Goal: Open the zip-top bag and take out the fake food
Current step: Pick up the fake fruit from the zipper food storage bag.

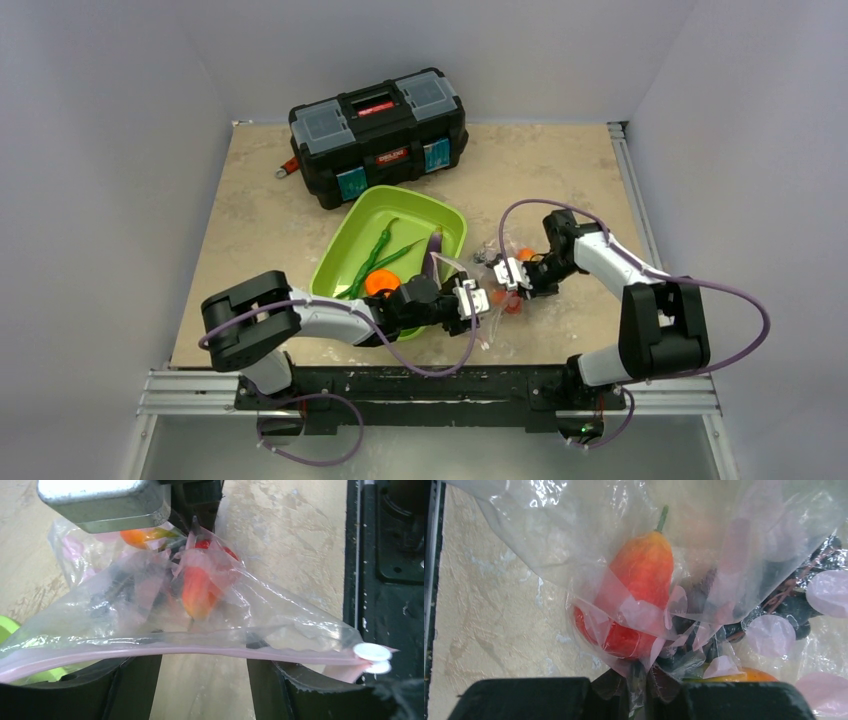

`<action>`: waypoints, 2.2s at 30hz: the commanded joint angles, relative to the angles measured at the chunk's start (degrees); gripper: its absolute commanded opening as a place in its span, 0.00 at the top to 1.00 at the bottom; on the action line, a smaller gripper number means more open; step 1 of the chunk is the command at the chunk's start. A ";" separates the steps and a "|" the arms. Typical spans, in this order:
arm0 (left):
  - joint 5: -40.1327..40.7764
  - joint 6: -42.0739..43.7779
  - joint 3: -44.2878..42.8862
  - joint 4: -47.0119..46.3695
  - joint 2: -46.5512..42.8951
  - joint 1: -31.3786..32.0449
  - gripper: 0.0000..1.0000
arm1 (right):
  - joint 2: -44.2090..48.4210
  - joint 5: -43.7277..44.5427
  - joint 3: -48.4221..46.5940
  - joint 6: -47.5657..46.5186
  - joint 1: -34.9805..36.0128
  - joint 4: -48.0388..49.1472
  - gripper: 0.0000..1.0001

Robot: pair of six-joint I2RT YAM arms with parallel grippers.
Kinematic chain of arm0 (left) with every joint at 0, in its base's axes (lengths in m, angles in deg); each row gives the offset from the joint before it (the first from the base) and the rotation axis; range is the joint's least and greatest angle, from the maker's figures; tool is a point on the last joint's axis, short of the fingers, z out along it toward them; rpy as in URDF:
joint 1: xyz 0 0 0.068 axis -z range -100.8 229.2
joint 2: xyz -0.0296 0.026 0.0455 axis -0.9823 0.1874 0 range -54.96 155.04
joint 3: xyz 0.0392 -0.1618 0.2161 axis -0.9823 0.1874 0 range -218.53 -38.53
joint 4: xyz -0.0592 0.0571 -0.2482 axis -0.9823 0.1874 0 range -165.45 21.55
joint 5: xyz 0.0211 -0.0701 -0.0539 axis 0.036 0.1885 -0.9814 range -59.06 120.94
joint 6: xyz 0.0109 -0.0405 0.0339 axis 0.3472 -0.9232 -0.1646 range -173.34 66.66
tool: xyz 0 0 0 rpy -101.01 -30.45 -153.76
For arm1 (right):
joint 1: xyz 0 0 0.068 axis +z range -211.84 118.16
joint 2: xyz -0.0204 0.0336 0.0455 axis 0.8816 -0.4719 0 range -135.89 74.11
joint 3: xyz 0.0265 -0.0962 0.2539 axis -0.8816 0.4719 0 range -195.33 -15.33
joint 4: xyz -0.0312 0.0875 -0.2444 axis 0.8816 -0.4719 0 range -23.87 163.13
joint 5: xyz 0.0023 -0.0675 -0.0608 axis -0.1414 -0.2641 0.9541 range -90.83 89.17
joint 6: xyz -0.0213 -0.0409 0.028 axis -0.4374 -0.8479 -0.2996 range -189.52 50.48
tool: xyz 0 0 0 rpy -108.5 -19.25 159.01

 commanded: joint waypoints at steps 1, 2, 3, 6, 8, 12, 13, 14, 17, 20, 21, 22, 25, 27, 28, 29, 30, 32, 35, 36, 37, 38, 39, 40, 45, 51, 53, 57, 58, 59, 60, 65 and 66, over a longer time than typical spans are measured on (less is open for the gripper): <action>3.98 -2.81 -0.67 -7.00 2.24 -0.74 0.39 | 0.74 -7.33 -2.88 1.71 0.50 -1.93 0.92; 3.76 -2.87 -0.81 -7.74 2.78 -0.86 0.40 | 0.89 -8.11 -3.15 2.27 0.50 -1.84 0.96; 3.51 -3.01 -1.10 -8.37 3.63 -0.91 0.40 | 0.98 -8.84 -3.37 2.97 0.48 -1.57 1.00; 2.27 -4.14 -2.24 -9.33 4.94 -1.43 0.41 | 1.27 -10.76 -3.72 4.87 0.49 -0.79 1.00; 0.90 -5.92 -2.68 -10.06 5.59 -2.17 0.42 | 1.33 -11.38 -3.31 5.06 0.51 -0.43 1.00; -1.81 -9.37 -2.27 -11.60 6.21 -3.55 0.42 | 1.90 -8.92 -1.34 6.12 0.46 2.09 0.96; -2.46 -10.08 -1.89 -12.19 6.21 -3.81 0.42 | 2.17 -8.29 -0.85 6.15 0.47 2.47 0.91; -3.08 -10.77 -1.51 -13.05 6.29 -4.08 0.43 | 2.36 -7.93 -0.46 6.22 0.47 2.63 0.84; -7.50 -15.80 -0.47 -15.83 6.28 -5.83 0.42 | 3.60 -8.44 0.23 4.78 0.50 1.59 0.68; -11.23 -21.08 0.61 -18.98 6.22 -8.15 0.42 | 4.83 -9.83 -0.02 3.31 0.47 -0.26 0.50; -11.63 -22.12 0.97 -19.43 6.14 -8.56 0.42 | 5.08 -10.43 -0.09 2.72 0.49 -0.68 0.45; -11.65 -22.55 1.16 -19.66 6.05 -8.71 0.42 | 5.15 -11.03 -0.10 2.22 0.56 -0.75 0.42; -11.45 -22.98 0.88 -17.69 5.54 -8.82 0.42 | 4.04 -11.14 -0.04 2.48 1.41 0.79 0.38; -11.53 -23.31 0.24 -15.75 5.34 -8.82 0.42 | 3.19 -10.27 0.04 3.05 2.46 2.00 0.38; -11.67 -23.43 -0.11 -14.79 5.33 -8.86 0.43 | 2.87 -9.75 0.17 3.42 2.93 2.63 0.38; -11.76 -23.59 -0.47 -14.11 5.52 -8.83 0.43 | 2.70 -9.30 0.28 3.68 3.55 3.24 0.38; -11.79 -23.63 -0.77 -13.36 5.62 -8.82 0.45 | 2.62 -8.55 0.36 4.11 4.07 3.80 0.38; -11.63 -23.85 -1.33 -12.55 6.17 -8.81 0.48 | 2.47 -7.40 0.50 4.64 4.84 4.82 0.42; -11.36 -24.45 -1.60 -12.34 6.56 -8.91 0.53 | 1.77 -5.41 0.67 5.24 5.87 6.04 0.53; -11.40 -24.50 -1.65 -12.23 6.50 -8.91 0.56 | 1.38 -5.00 0.64 5.32 6.01 6.12 0.58; -11.29 -24.59 -1.58 -12.12 6.37 -8.91 0.59 | 1.06 -4.78 0.63 5.34 6.01 6.15 0.63; -11.19 -24.64 -1.62 -11.72 6.16 -8.98 0.64 | 0.87 -4.68 0.60 5.41 6.03 6.25 0.68; -11.16 -24.87 -1.65 -11.27 5.94 -9.10 0.69 | 0.75 -4.58 0.52 5.51 6.01 6.26 0.72; -11.21 -25.17 -1.58 -10.92 5.75 -9.31 0.75 | 0.79 -4.63 0.59 5.60 6.03 6.39 0.75; -11.63 -26.07 -0.65 -11.22 5.38 -10.27 0.80 | 2.20 -5.73 1.10 5.29 6.03 6.99 0.85; -14.22 -21.47 -2.49 -9.26 5.96 -10.68 0.69 | 3.47 -7.87 1.66 0.87 5.99 5.58 0.90; -14.94 -19.11 -2.70 -9.19 6.42 -10.67 0.66 | 3.97 -8.85 1.88 -0.82 6.04 4.92 0.91; -15.97 -14.86 -3.26 -7.00 6.57 -10.50 0.62 | 5.84 -9.96 2.58 -1.33 6.12 5.88 0.94; -16.00 -13.68 -3.80 -5.84 6.56 -10.38 0.62 | 6.26 -10.00 2.82 -1.41 6.08 6.22 0.95; -15.87 -12.70 -4.56 -4.08 6.57 -10.32 0.62 | 6.56 -10.01 3.03 -1.56 6.12 6.44 0.95; -15.98 -10.64 -5.43 -1.26 6.61 -10.20 0.62 | 6.78 -10.08 3.20 -1.97 6.12 6.45 0.95; -18.35 -4.33 -9.61 7.72 7.84 -10.03 0.62 | 7.79 -9.12 4.19 -4.29 6.12 5.33 0.95; -18.33 -3.66 -10.03 8.68 7.92 -10.05 0.62 | 7.79 -8.41 4.39 -5.20 6.12 4.80 0.95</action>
